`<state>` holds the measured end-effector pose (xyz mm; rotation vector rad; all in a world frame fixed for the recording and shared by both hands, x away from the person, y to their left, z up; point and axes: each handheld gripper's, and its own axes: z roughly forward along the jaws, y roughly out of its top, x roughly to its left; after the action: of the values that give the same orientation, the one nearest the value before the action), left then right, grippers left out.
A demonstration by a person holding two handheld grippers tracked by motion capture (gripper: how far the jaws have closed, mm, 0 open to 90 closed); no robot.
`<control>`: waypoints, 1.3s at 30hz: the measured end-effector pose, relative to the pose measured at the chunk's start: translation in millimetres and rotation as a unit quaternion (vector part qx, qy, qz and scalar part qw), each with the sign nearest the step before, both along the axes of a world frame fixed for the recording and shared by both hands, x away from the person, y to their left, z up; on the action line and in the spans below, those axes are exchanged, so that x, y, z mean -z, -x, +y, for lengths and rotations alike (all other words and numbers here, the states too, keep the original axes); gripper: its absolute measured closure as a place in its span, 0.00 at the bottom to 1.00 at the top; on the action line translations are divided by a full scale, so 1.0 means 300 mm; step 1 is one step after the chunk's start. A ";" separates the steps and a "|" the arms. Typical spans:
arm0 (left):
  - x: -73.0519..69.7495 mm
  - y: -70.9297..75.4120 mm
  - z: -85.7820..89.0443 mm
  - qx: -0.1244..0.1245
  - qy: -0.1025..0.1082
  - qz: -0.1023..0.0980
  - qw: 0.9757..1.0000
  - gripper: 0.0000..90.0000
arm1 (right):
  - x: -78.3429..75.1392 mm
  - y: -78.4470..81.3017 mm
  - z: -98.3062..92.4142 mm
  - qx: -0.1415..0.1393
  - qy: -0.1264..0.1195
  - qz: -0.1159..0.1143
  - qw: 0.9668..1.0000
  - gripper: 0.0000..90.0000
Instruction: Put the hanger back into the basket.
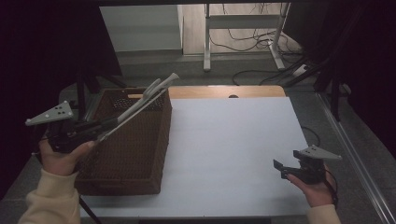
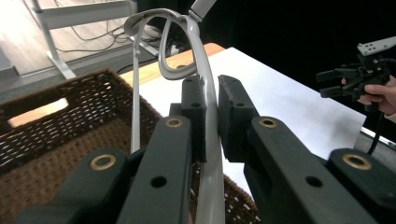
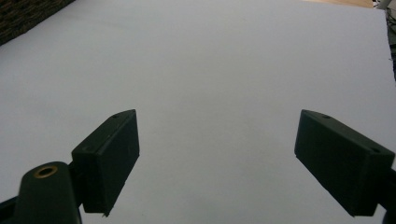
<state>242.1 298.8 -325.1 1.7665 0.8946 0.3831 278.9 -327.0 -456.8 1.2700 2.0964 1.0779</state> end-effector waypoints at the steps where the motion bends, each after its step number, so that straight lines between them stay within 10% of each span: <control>1: 0.002 0.003 0.010 -0.003 0.000 0.000 1.000 0.91 | 0.000 0.000 0.000 0.000 0.000 0.001 1.000 0.16; 19: 0.122 0.062 0.130 -0.019 0.017 0.024 0.999 0.91 | 0.005 -0.005 0.007 0.000 0.002 0.006 1.000 0.16; 39: 0.213 -0.011 0.141 -0.020 0.025 0.052 0.998 0.91 | 0.009 -0.010 0.009 -0.003 0.006 0.009 1.000 0.16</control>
<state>245.4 341.0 -388.9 1.7364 1.0065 0.2949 281.8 -324.2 -459.5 1.2722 2.1183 1.0595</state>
